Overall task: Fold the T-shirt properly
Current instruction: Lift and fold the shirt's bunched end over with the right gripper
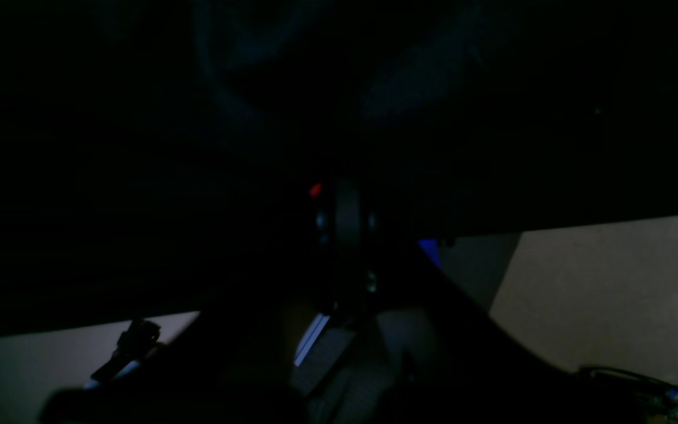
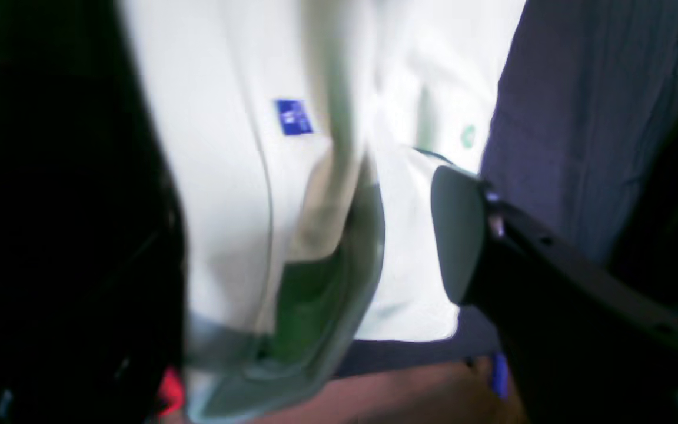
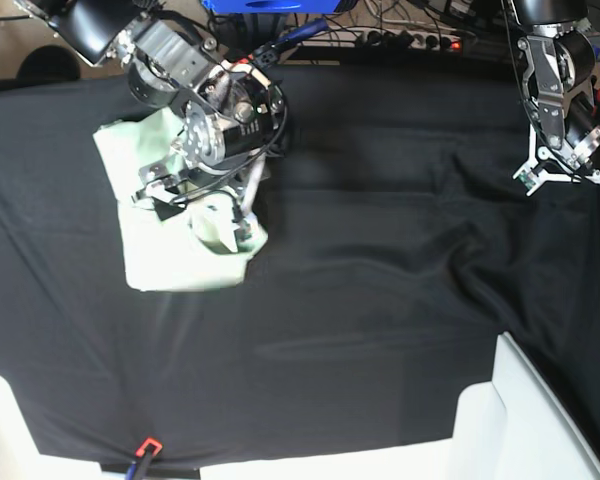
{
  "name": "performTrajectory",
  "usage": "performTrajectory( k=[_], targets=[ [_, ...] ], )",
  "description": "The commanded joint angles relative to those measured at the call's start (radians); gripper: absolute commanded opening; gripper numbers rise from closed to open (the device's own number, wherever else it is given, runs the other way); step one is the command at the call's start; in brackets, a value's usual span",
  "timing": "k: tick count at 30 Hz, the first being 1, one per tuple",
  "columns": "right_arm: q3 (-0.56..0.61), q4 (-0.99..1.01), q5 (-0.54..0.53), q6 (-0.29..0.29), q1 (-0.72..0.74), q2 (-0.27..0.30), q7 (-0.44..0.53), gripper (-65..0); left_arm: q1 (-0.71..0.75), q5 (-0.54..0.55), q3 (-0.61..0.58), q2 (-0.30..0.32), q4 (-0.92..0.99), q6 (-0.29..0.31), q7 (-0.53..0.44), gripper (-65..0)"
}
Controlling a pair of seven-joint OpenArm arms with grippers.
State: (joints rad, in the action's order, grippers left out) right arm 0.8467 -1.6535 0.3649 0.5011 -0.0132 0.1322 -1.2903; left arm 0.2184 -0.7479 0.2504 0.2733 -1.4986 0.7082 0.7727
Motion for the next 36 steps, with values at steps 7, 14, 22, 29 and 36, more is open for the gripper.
performTrajectory(
  k=[7,14,22,29,36],
  targets=[
    [-0.102,-0.192,0.019,0.006,-0.031,0.001,0.107,-20.9,-0.006,-0.014,0.005,0.016,-0.013,-0.010,0.011,-65.0],
    [-0.154,-0.201,0.018,-0.003,-0.078,-0.004,0.119,-20.7,-0.006,-0.014,0.005,0.016,-0.013,-0.010,0.011,-65.0],
    [-0.154,-0.201,0.018,-0.098,-0.138,-0.006,0.120,-20.7,-0.043,-0.015,0.005,0.014,0.013,-0.010,0.012,-65.0],
    [-0.162,-0.215,-0.082,-0.310,-0.159,-0.039,0.145,-20.2,-0.053,-0.015,0.003,0.004,0.011,-0.010,0.012,-65.0],
    [-0.215,-0.313,-0.099,-0.319,-0.195,-0.041,0.272,-20.2,-0.055,-0.077,0.005,-0.019,0.014,-0.010,0.012,-65.0]
  ],
)
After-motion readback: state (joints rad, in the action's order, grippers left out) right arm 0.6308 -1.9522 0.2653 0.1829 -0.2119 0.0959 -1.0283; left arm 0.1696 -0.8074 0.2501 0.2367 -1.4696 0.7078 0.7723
